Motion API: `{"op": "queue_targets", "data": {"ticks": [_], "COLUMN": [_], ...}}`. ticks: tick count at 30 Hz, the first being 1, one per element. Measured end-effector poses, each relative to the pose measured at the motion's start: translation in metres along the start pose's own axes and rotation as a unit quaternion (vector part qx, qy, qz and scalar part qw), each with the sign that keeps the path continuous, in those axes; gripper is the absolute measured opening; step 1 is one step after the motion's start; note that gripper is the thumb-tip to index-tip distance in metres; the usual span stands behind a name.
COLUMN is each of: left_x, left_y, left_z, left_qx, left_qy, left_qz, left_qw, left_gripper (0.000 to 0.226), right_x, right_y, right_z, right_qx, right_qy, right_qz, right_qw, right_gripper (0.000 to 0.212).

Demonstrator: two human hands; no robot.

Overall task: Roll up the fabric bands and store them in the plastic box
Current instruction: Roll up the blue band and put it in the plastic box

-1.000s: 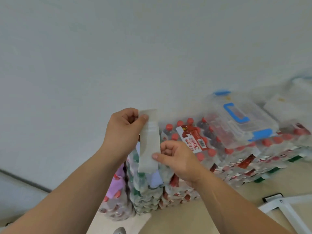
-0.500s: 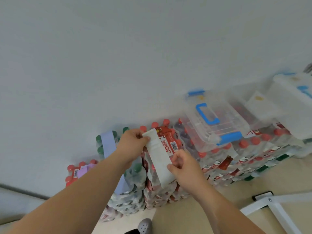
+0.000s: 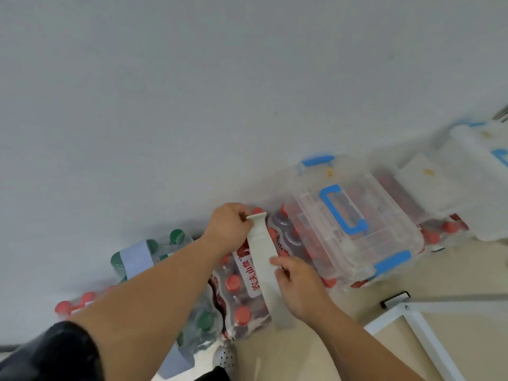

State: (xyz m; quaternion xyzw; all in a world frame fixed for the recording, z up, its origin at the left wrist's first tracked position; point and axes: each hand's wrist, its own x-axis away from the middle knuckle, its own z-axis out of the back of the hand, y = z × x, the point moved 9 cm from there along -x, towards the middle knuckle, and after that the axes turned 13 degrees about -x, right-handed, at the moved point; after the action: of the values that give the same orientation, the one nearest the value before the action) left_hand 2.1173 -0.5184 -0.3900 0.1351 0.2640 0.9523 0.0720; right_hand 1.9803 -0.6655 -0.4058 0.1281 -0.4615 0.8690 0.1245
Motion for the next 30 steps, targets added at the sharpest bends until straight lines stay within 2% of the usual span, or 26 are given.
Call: {"op": "queue_targets", "data": {"ticks": [2, 6, 8, 12, 15, 17, 20, 23, 27, 30], "left_x": [-0.011, -0.015, -0.01, 0.008, 0.022, 0.031, 0.053, 0.087, 0.144, 0.19], "left_y": [0.0, -0.001, -0.002, 0.001, -0.005, -0.006, -0.015, -0.037, -0.08, -0.12], "left_z": [-0.004, -0.01, -0.01, -0.025, -0.036, -0.032, -0.011, 0.018, 0.057, 0.081], "left_qx": [-0.025, -0.084, -0.12, -0.196, -0.271, -0.277, -0.207, -0.16, -0.132, -0.126], "left_qy": [-0.002, -0.002, 0.019, -0.013, -0.048, -0.037, 0.0, 0.063, 0.16, 0.203], "left_qz": [-0.02, -0.058, -0.084, -0.14, -0.144, -0.146, -0.108, -0.046, 0.047, 0.124], "left_qw": [0.999, 0.995, 0.989, 0.97, 0.951, 0.949, 0.972, 0.984, 0.977, 0.963], "left_gripper": [0.032, 0.025, 0.039, 0.033, 0.035, 0.038, 0.042, 0.036, 0.022, 0.019], "right_x": [-0.007, -0.01, -0.007, -0.007, -0.01, -0.012, -0.014, -0.011, 0.0, 0.014], "right_y": [-0.001, -0.004, -0.008, -0.019, -0.025, -0.031, -0.046, -0.067, -0.096, -0.122], "right_z": [-0.002, -0.009, -0.011, -0.016, -0.018, -0.018, -0.025, -0.049, -0.093, -0.125], "right_qx": [0.05, 0.171, 0.202, 0.248, 0.278, 0.29, 0.267, 0.226, 0.175, 0.16], "right_qy": [-0.009, -0.026, -0.02, -0.03, -0.044, -0.039, -0.044, -0.074, -0.131, -0.162], "right_qz": [0.006, 0.031, 0.05, 0.1, 0.124, 0.135, 0.16, 0.208, 0.268, 0.296], "right_qw": [0.999, 0.984, 0.978, 0.963, 0.952, 0.947, 0.949, 0.949, 0.938, 0.928], "right_gripper": [0.037, 0.042, 0.043, 0.041, 0.041, 0.041, 0.044, 0.048, 0.042, 0.042]}}
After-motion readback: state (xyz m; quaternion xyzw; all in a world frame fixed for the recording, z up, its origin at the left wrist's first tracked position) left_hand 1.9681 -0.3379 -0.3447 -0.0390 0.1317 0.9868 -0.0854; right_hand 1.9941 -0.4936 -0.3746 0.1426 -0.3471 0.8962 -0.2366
